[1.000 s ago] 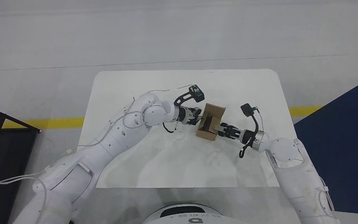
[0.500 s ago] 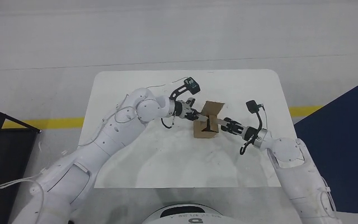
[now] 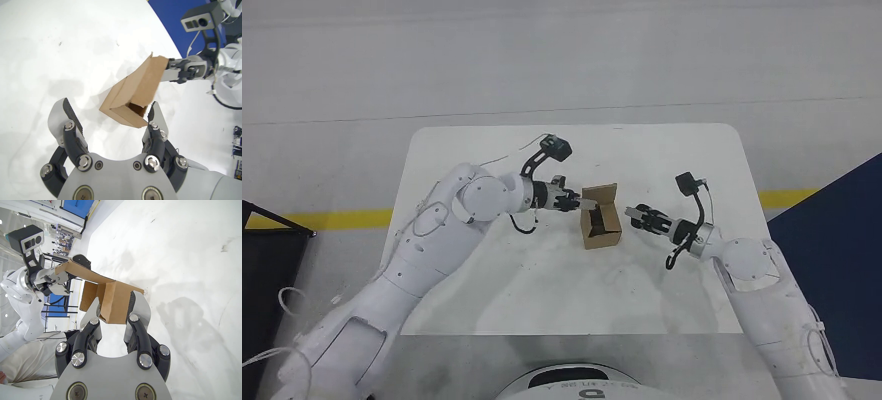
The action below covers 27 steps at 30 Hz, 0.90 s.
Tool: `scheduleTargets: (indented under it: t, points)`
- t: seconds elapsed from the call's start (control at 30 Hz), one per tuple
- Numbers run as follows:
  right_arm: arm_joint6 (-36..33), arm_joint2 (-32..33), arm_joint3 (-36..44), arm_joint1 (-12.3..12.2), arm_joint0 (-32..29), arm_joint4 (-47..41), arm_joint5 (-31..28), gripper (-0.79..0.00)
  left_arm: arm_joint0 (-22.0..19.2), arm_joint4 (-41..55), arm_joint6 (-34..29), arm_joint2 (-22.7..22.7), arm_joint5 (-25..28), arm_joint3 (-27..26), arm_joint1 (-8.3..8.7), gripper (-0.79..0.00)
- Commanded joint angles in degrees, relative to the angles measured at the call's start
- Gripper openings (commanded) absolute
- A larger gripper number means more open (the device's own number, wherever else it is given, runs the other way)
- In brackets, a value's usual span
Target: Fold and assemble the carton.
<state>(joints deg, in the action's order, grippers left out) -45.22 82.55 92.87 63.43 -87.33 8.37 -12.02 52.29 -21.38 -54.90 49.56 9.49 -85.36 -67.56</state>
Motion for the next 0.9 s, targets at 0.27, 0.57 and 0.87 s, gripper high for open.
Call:
scheduleTargets:
  t: [0.27, 0.57, 0.87]
  points:
    - [2.1, -3.4, -3.9, 0.4, 3.6, -0.4, -1.9, -0.483, 14.7, -0.8, -11.1, 11.1, -7.5, -14.2, 4.46, 0.0]
    - [3.3, -3.4, -4.6, 0.2, 3.8, -1.2, -3.7, -0.474, 9.3, 4.1, 2.4, 1.6, -4.8, -1.6, 1.06, 0.0]
    - [3.2, -2.9, -4.7, -0.1, 3.3, -1.6, -3.7, -0.474, 2.5, 5.6, 4.9, -4.4, -2.8, 8.5, -1.79, -0.037]
